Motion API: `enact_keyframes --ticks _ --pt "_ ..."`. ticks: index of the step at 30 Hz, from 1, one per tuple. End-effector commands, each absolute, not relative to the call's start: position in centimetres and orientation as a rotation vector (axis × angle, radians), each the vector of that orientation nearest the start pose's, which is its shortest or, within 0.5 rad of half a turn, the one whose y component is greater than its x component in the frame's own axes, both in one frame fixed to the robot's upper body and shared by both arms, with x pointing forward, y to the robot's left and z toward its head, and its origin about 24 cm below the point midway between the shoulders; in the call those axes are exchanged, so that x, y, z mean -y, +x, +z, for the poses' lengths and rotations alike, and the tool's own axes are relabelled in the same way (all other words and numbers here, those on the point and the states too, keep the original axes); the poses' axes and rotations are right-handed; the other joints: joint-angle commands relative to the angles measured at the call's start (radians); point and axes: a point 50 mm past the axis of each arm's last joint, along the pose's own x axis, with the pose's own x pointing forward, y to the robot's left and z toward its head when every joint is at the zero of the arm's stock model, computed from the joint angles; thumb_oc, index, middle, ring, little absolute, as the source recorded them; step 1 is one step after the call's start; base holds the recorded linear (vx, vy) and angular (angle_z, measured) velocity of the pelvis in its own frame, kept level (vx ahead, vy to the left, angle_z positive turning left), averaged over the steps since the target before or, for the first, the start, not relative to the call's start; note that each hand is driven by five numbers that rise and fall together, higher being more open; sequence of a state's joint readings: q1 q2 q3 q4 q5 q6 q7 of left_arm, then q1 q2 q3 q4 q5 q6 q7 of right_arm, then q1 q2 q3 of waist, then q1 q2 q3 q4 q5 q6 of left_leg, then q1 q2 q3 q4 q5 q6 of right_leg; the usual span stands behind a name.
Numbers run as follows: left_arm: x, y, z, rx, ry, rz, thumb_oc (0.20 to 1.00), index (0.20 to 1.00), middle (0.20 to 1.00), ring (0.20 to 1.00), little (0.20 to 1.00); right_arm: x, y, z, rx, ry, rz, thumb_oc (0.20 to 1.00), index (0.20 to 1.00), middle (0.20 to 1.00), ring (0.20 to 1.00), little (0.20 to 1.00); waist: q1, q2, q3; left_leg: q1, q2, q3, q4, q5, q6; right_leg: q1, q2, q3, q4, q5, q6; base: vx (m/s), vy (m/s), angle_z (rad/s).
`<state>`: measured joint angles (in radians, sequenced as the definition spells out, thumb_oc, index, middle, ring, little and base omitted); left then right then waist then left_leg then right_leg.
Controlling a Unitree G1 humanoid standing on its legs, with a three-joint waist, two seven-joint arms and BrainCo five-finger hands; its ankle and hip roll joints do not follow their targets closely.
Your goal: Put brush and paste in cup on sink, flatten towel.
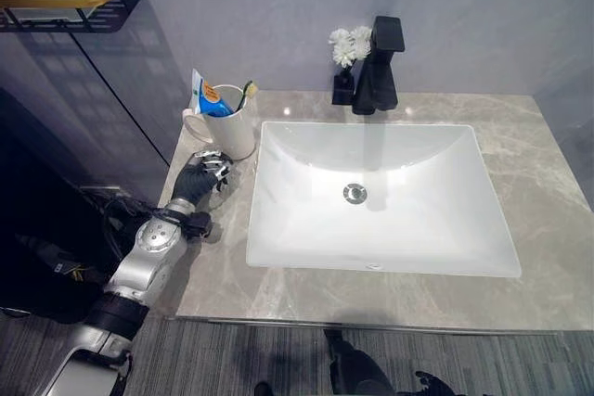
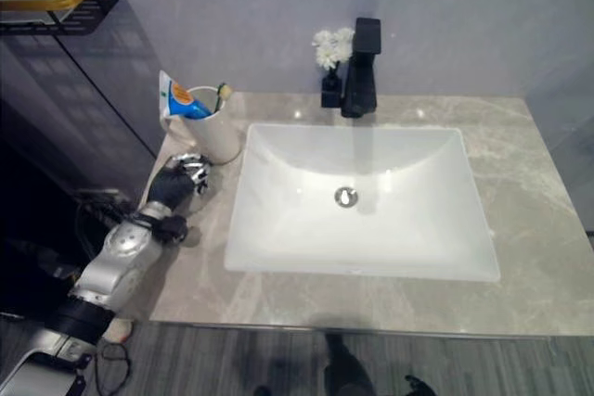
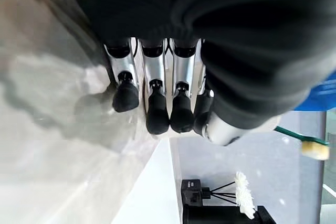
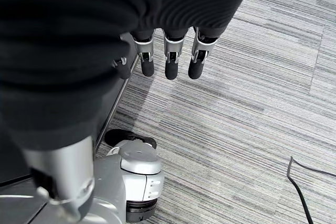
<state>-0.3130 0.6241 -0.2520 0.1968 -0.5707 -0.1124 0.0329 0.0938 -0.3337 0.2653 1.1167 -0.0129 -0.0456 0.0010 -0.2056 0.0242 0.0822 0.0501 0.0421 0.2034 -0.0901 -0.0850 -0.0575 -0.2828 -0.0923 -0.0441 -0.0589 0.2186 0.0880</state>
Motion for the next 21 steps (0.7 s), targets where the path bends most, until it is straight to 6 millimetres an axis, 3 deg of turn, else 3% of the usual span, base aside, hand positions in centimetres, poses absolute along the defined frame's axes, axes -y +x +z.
enact_keyframes --ticks 1,6,11,16,21 --pt "-22.6 31.0 13.8 0.259 0.115 -0.130 0.200 0.200 0.200 0.200 0.200 26.4 6.5 -15.3 -1.214 -0.439 0.021 1.000 1.000 1.000 1.000 1.000 -0.002 -0.015 0.004 0.008 -0.002 -0.041 0.043 -0.024 -0.005 -0.022 -0.044 0.026 0.096 -0.055 0.094 0.00 0.000 0.00" --pt "-22.4 31.3 14.2 0.277 0.098 -0.127 0.200 0.200 0.200 0.200 0.200 26.3 6.1 -15.5 -1.228 -0.418 0.012 1.000 1.000 1.000 1.000 1.000 -0.003 -0.013 0.010 0.006 -0.001 -0.045 0.039 -0.019 -0.007 -0.023 -0.043 0.023 0.092 -0.055 0.092 0.00 0.000 0.00" --pt "-22.2 32.4 14.7 0.280 0.105 -0.113 0.200 0.200 0.200 0.200 0.200 26.4 7.0 -15.2 -1.203 -0.440 0.027 1.000 1.000 1.000 1.000 1.000 -0.007 -0.010 0.022 -0.015 0.000 -0.047 0.037 -0.007 -0.012 -0.045 -0.042 0.024 0.096 -0.053 0.091 -0.03 0.002 0.00" --pt "-21.8 34.7 15.1 0.245 0.134 -0.088 0.200 0.200 0.200 0.200 0.200 26.4 6.6 -15.3 -1.220 -0.472 0.071 1.000 1.000 1.000 1.000 1.000 -0.019 -0.005 0.014 -0.004 0.011 -0.048 0.025 -0.003 -0.016 -0.047 -0.032 0.016 0.114 -0.068 0.088 0.03 -0.014 0.01" --pt "-22.0 36.2 16.3 0.259 0.151 -0.018 0.200 0.200 0.200 0.200 0.200 26.3 7.4 -15.1 -1.189 -0.476 0.077 1.000 1.000 1.000 1.000 1.000 -0.030 -0.004 0.008 -0.003 0.025 -0.048 0.016 0.006 -0.025 -0.065 -0.017 0.010 0.132 -0.084 0.081 0.04 -0.028 0.02"
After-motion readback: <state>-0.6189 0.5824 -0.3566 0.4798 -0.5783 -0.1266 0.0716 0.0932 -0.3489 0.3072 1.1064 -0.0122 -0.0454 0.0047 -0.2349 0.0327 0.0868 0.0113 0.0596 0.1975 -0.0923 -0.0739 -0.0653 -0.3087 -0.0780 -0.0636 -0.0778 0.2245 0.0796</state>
